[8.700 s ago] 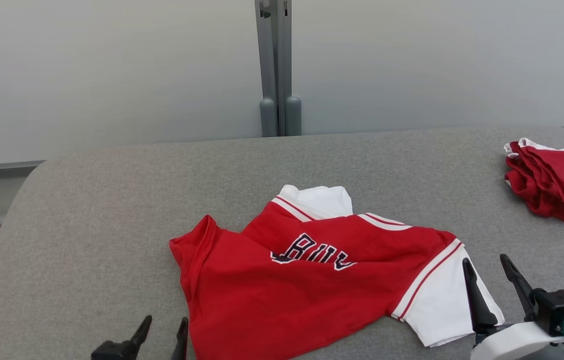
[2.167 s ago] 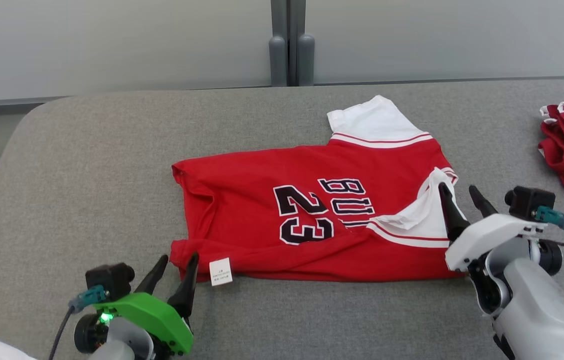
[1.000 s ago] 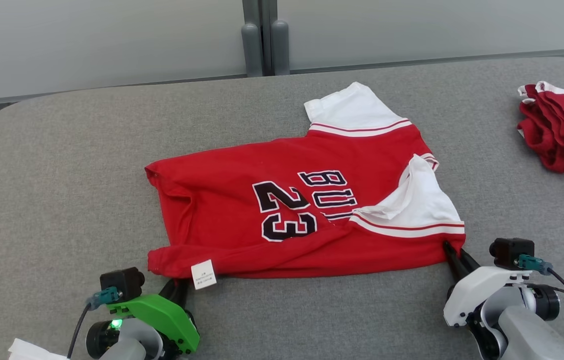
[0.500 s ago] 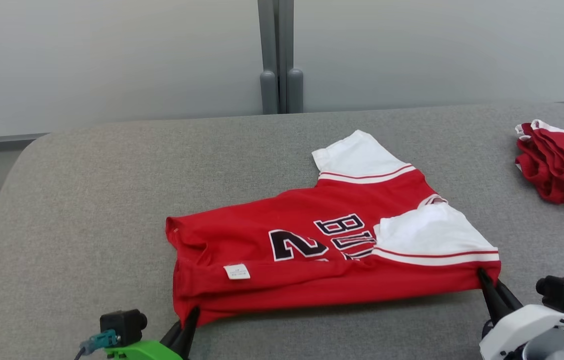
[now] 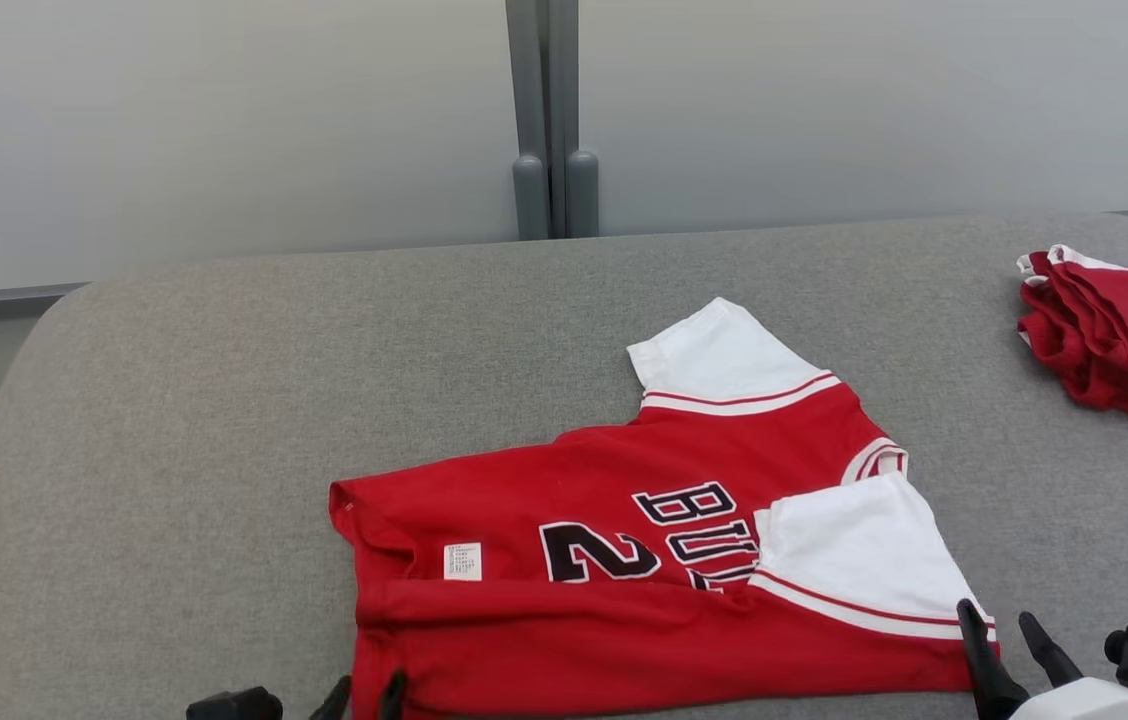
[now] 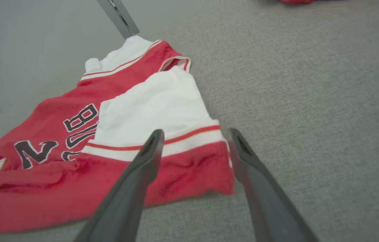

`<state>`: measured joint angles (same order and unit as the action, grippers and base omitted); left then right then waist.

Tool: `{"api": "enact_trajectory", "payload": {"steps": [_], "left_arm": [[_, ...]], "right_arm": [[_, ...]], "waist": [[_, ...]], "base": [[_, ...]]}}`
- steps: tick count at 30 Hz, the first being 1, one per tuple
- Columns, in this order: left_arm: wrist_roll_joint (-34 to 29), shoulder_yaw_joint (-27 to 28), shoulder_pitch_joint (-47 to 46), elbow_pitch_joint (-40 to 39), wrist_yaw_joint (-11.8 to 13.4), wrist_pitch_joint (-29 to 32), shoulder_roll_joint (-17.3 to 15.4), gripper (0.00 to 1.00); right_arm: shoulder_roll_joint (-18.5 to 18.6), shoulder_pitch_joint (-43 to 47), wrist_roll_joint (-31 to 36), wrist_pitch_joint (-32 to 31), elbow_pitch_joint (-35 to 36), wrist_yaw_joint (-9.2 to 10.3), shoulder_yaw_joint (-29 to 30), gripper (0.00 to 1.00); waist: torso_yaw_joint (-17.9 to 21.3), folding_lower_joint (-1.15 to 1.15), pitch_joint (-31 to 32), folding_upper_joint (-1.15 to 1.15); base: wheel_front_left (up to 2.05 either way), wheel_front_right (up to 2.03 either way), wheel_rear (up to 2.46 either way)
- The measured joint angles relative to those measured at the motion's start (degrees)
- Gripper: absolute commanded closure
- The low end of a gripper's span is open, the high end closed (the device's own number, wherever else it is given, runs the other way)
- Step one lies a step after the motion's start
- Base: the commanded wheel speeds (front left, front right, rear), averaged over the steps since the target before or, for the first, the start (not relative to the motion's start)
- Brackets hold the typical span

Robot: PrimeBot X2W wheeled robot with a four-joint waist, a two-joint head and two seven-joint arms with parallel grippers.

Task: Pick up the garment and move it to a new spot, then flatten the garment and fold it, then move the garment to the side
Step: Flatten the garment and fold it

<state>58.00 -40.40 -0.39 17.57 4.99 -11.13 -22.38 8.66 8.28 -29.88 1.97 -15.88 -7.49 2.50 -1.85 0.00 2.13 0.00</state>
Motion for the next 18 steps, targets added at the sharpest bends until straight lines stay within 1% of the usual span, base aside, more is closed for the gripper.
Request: {"api": "enact_trajectory", "payload": {"steps": [5,8,11,14,18], "left_arm": [[-1.48,2.89,-0.81,0.86,0.09,-2.91,0.8,0.0],[-3.68,5.57,-1.78,0.49,0.14,-3.63,1.16,0.0],[-6.26,9.38,-2.37,-0.73,0.52,-3.69,1.54,0.0],[-11.48,14.56,-3.2,-3.21,0.85,-3.88,2.18,0.0],[-16.42,19.37,-3.19,-5.54,0.82,-3.91,3.2,0.0]], "right_arm": [[-1.48,-1.04,2.64,2.37,2.19,0.0,1.22,0.0],[-1.77,-2.26,4.74,4.38,4.1,0.0,0.62,0.0],[-1.97,-3.59,6.58,6.66,5.97,0.0,-0.18,0.0],[-1.99,-4.74,8.98,8.62,7.83,0.0,-1.62,0.0],[-1.7,-5.78,11.65,10.29,9.77,0.0,-2.86,0.0]], "waist": [[-0.05,0.0,0.6,0.0],[-0.01,0.0,1.14,0.0],[0.08,0.0,1.64,0.0],[0.11,0.0,2.03,0.0],[0.08,0.0,2.43,0.0]], "base": [[0.0,0.0,0.0],[0.0,0.0,0.0],[0.0,0.0,0.0],[0.0,0.0,0.0],[0.0,0.0,0.0]]}}
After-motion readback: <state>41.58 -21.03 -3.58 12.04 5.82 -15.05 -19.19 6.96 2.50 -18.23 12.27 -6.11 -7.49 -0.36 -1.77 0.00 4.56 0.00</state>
